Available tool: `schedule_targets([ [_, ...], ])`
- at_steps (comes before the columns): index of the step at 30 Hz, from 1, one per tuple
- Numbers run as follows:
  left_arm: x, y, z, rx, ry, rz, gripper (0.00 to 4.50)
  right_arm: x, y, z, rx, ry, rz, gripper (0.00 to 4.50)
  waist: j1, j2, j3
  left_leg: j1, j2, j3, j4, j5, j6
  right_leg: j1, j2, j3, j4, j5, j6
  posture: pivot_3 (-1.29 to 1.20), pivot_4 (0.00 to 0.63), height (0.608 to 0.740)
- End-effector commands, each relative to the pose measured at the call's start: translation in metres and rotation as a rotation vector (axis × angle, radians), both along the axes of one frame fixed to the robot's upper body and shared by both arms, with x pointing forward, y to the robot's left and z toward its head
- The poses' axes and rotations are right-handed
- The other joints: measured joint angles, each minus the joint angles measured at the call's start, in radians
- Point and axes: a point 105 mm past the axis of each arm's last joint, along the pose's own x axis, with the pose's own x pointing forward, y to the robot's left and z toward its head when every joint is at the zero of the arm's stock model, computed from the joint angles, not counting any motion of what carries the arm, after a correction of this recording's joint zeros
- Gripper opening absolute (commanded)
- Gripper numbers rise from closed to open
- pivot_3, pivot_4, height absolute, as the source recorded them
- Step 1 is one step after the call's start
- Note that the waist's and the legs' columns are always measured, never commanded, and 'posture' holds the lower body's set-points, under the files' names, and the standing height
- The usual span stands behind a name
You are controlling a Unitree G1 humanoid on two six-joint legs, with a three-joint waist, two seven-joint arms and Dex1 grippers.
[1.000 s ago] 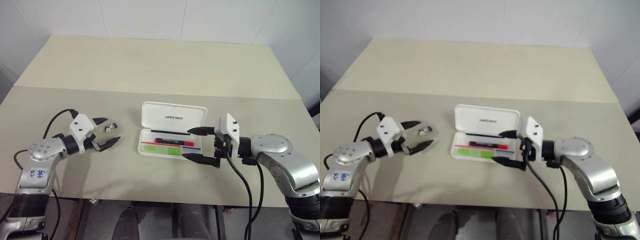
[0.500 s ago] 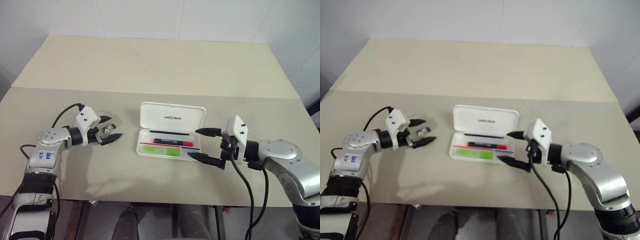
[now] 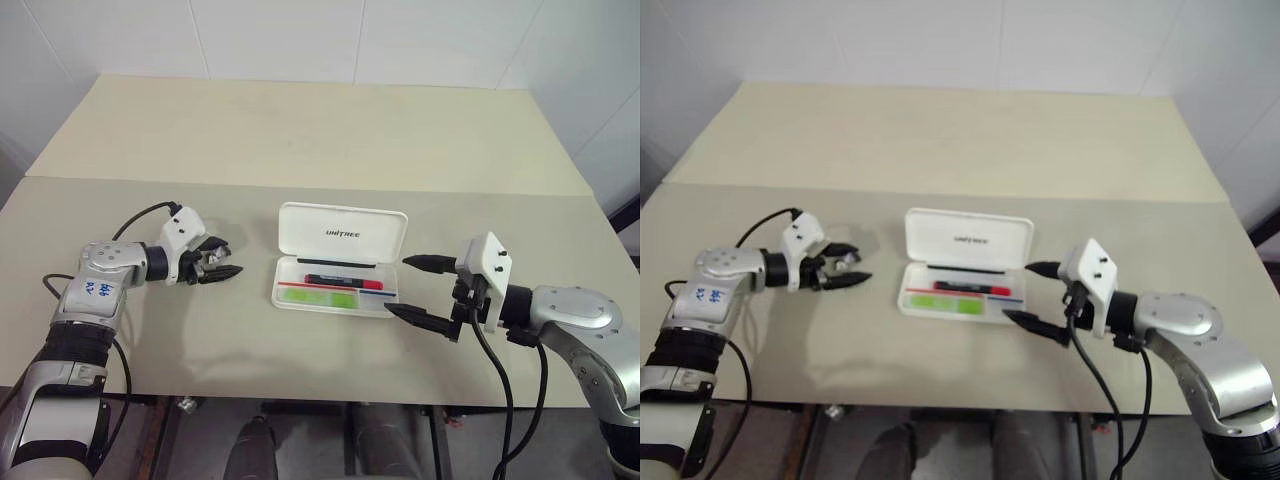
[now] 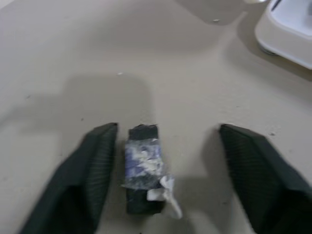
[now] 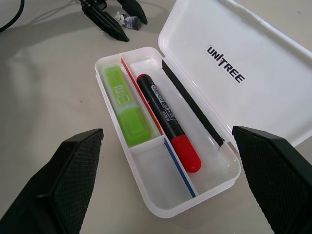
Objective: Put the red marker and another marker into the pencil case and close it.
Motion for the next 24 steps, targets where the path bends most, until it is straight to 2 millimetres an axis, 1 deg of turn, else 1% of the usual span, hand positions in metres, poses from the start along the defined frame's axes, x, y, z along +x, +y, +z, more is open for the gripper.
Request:
schedule_targets([
  [1, 0.006, 0.011, -0.003, 0.053, 0.0, 0.046, 2.38, -0.002, -0.004, 0.013, 0.0, -0.064, -0.014, 4.5, -0.002, -0.001, 0.0, 0.0, 0.0, 0.0, 0.0, 0.001, 0.0, 0.0, 0.0, 0.0, 0.0, 0.001, 0.0, 0.0, 0.15, 0.74],
  [4, 0.01, 0.006, 0.006, 0.032, -0.028, 0.031, 1.35, -0.002, -0.008, 0.013, 0.001, -0.068, -0.025, 4.5, -0.004, -0.001, 0.0, 0.0, 0.0, 0.0, 0.0, 0.004, 0.002, 0.001, 0.0, 0.0, -0.004, 0.007, 0.0, 0.0, 0.15, 0.74],
  [7, 0.014, -0.002, 0.026, -0.006, -0.085, -0.001, 0.41, -0.003, -0.014, 0.013, 0.001, -0.069, -0.04, 4.5, -0.003, -0.001, 0.0, -0.001, 0.0, 0.0, 0.0, 0.004, 0.002, 0.001, 0.0, 0.0, -0.008, 0.008, 0.0, 0.0, 0.15, 0.74],
  [10, 0.012, -0.011, 0.046, -0.045, -0.131, -0.051, 0.4, -0.003, -0.019, 0.012, -0.002, -0.07, -0.055, 4.5, 0.001, -0.001, 0.0, -0.004, 0.0, 0.0, -0.001, 0.004, 0.002, 0.0, 0.0, 0.0, -0.008, 0.007, 0.001, 0.0, 0.15, 0.74],
  [13, 0.005, -0.031, 0.081, -0.107, -0.208, -0.154, 0.4, -0.003, -0.025, 0.012, -0.004, -0.074, -0.071, 4.5, 0.005, -0.001, 0.0, -0.005, 0.0, 0.0, -0.002, 0.003, 0.001, -0.001, 0.0, 0.0, -0.007, 0.007, 0.004, 0.0, 0.15, 0.74],
  [15, 0.0, -0.041, 0.094, -0.133, -0.238, -0.213, 0.4, -0.003, -0.026, 0.012, -0.003, -0.074, -0.074, 4.5, 0.01, -0.001, 0.0, -0.005, 0.0, -0.001, -0.002, 0.002, 0.001, -0.001, 0.0, 0.0, -0.006, 0.009, 0.01, 0.0, 0.15, 0.74],
  [16, -0.006, -0.053, 0.106, -0.169, -0.272, -0.286, 0.4, -0.002, -0.028, 0.011, 0.0, -0.076, -0.076, 4.5, 0.011, -0.001, 0.0, -0.005, 0.0, -0.001, -0.002, 0.002, 0.001, -0.001, 0.0, 0.0, -0.006, 0.01, 0.014, 0.0, 0.15, 0.74],
  [17, -0.011, -0.062, 0.115, -0.193, -0.294, -0.337, 0.4, -0.002, -0.029, 0.011, 0.002, -0.077, -0.078, 4.5, 0.013, -0.001, 0.0, -0.005, 0.0, -0.001, -0.002, 0.001, 0.001, -0.001, 0.0, 0.0, -0.006, 0.01, 0.015, 0.0, 0.15, 0.74],
  [18, -0.019, -0.074, 0.123, -0.217, -0.303, -0.424, 0.4, -0.001, -0.031, 0.01, -0.001, -0.08, -0.079, 4.5, 0.014, -0.001, 0.0, -0.005, 0.0, -0.001, -0.002, 0.001, 0.001, -0.001, 0.0, 0.0, -0.006, 0.01, 0.016, 0.0, 0.15, 0.74],
  [21, -0.039, -0.101, 0.137, -0.281, -0.304, -0.574, 0.4, -0.001, -0.035, 0.009, -0.003, -0.092, -0.076, 4.5, 0.02, -0.001, 0.0, -0.005, 0.0, -0.001, -0.003, 0.001, 0.001, -0.001, 0.0, 0.0, -0.006, 0.01, 0.018, 0.0, 0.15, 0.74],
  [23, -0.048, -0.115, 0.137, -0.304, -0.276, -0.619, 0.4, -0.001, -0.036, 0.009, 0.0, -0.098, -0.08, 4.5, 0.02, 0.0, 0.0, -0.005, 0.0, -0.001, -0.003, 0.0, 0.002, -0.001, 0.0, 0.0, -0.006, 0.01, 0.018, 0.0, 0.15, 0.74],
  [24, -0.052, -0.122, 0.133, -0.297, -0.252, -0.639, 0.4, -0.001, -0.037, 0.009, 0.001, -0.099, -0.083, 4.5, 0.02, 0.0, 0.0, -0.005, 0.0, -0.001, -0.002, 0.0, 0.002, -0.001, 0.0, 0.0, -0.006, 0.01, 0.018, 0.0, 0.15, 0.74],
])
